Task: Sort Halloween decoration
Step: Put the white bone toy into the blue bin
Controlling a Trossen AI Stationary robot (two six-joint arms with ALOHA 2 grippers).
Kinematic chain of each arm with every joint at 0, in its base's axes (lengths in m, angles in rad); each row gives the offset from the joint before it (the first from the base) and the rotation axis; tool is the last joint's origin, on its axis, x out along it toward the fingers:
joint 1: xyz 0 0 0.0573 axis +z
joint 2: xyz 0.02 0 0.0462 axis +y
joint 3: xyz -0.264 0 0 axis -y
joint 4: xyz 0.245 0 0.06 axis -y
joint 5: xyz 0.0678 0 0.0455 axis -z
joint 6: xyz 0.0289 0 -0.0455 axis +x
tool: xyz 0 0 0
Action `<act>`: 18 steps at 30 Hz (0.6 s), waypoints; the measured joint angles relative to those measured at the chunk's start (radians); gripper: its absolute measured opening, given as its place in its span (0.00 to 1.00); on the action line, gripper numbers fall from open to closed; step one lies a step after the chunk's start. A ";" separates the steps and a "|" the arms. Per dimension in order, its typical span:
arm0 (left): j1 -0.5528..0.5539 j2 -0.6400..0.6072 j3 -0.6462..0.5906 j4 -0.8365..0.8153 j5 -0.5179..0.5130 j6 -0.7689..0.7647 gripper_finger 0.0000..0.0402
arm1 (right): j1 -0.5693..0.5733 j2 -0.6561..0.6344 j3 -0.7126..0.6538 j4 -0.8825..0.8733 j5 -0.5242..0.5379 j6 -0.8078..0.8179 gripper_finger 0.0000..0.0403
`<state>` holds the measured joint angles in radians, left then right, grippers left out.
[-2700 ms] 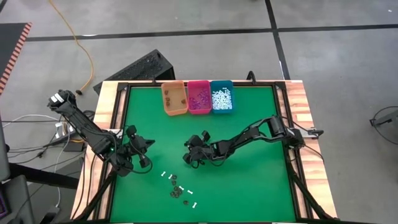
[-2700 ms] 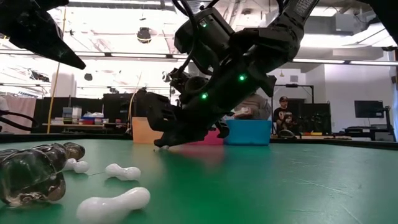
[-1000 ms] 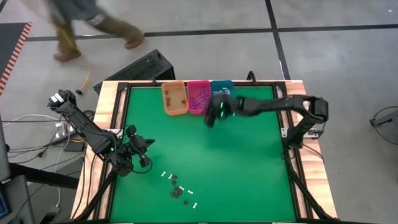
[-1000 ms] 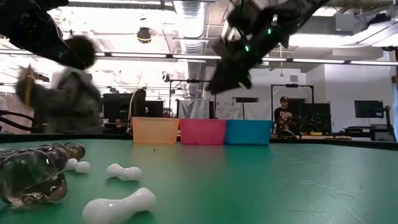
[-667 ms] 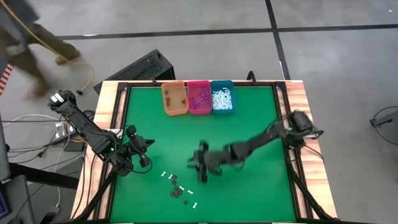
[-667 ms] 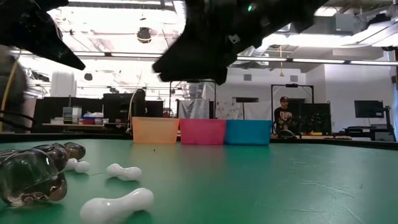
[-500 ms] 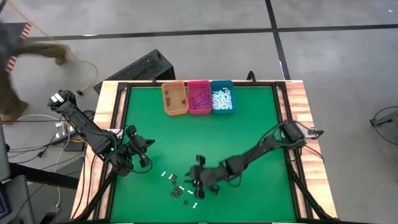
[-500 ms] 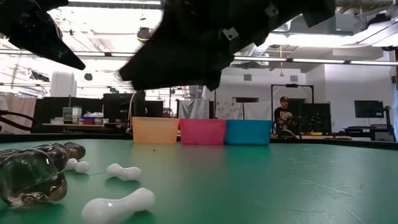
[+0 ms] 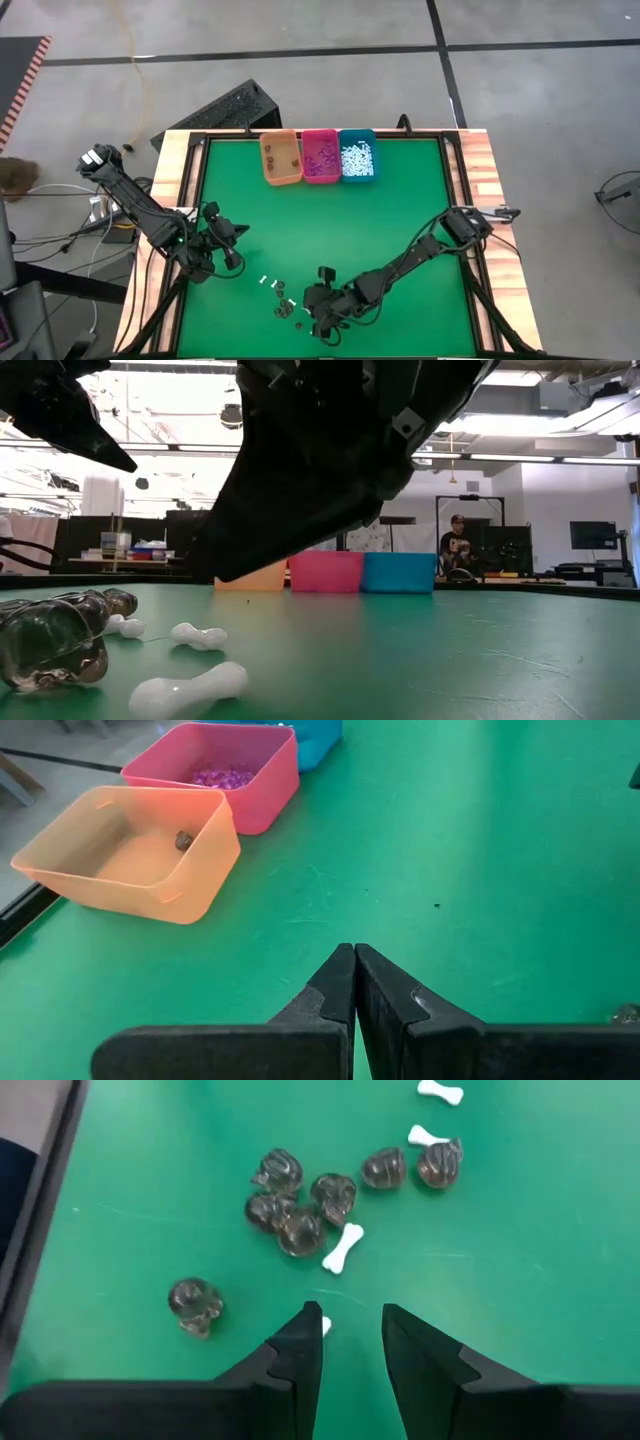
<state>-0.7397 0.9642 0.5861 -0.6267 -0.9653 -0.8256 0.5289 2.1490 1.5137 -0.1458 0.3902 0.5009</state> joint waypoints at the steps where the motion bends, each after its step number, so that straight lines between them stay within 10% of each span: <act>1: 0.000 0.000 0.000 0.000 0.000 0.000 0.00 | 0.003 0.000 0.000 -0.002 0.004 0.000 0.34; 18: 0.000 0.000 0.000 0.012 0.018 -0.008 0.00 | 0.026 0.105 0.004 0.090 0.002 0.123 0.33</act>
<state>-0.7396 0.9640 0.5861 -0.6144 -0.9469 -0.8338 0.5549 2.2537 1.5177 -0.0558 0.3918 0.6241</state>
